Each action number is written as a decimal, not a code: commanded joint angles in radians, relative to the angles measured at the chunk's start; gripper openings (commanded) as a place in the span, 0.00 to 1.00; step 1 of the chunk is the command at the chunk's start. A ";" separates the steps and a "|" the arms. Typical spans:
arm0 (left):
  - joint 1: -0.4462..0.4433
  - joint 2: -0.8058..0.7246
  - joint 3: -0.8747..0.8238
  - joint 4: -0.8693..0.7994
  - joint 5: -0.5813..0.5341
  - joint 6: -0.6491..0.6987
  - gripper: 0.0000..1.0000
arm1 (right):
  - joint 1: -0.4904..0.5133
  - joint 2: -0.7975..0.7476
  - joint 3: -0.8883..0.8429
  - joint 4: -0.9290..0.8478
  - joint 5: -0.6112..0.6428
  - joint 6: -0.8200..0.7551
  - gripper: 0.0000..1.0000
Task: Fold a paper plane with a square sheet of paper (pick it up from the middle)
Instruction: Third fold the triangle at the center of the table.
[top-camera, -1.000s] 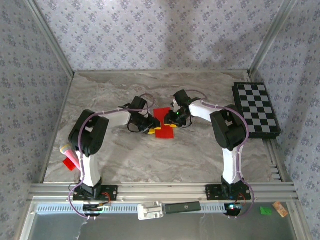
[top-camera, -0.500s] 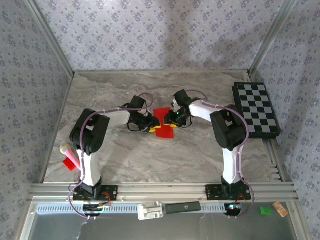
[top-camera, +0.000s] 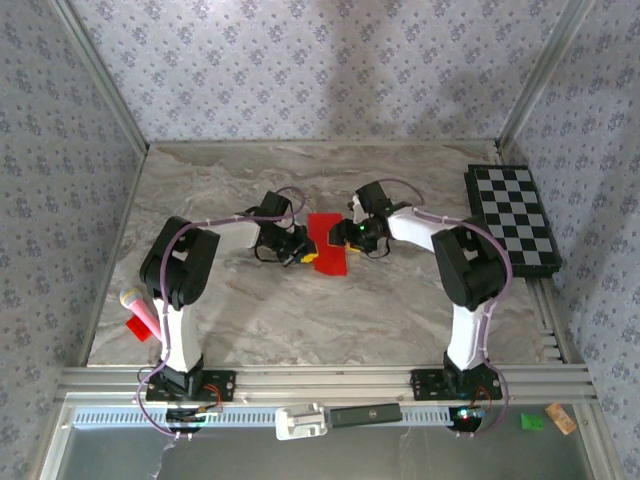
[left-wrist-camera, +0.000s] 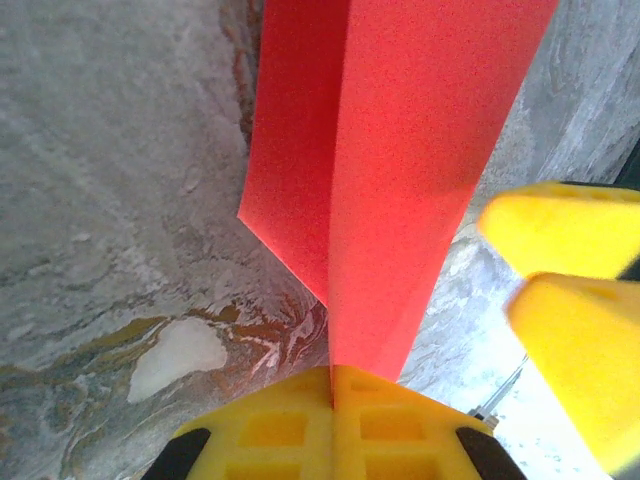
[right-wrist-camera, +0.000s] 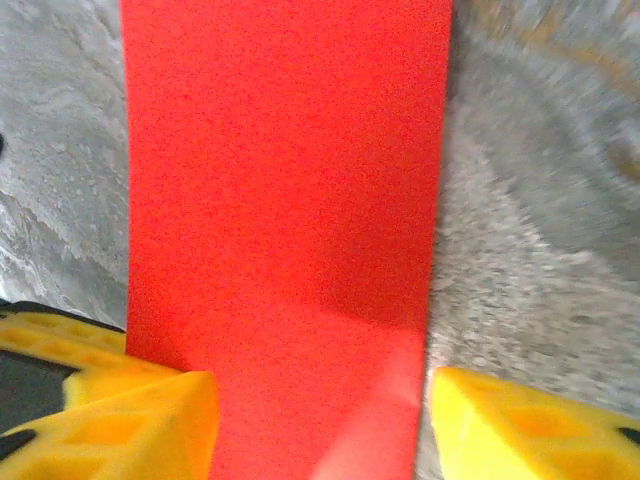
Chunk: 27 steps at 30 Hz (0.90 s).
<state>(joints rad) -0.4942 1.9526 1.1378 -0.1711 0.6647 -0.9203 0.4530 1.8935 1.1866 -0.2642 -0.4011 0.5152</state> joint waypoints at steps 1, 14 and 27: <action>0.009 -0.028 -0.008 0.004 0.005 -0.046 0.04 | -0.006 -0.109 -0.066 0.044 0.146 -0.068 0.67; 0.009 -0.078 -0.033 0.036 -0.002 -0.130 0.04 | 0.164 -0.315 -0.270 0.267 0.384 -0.482 0.90; 0.008 -0.070 -0.033 0.042 0.004 -0.141 0.05 | 0.319 -0.286 -0.504 0.678 0.382 -0.846 0.87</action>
<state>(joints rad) -0.4904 1.9095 1.1057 -0.1379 0.6617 -1.0496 0.7662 1.5803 0.7017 0.2829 -0.0509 -0.2317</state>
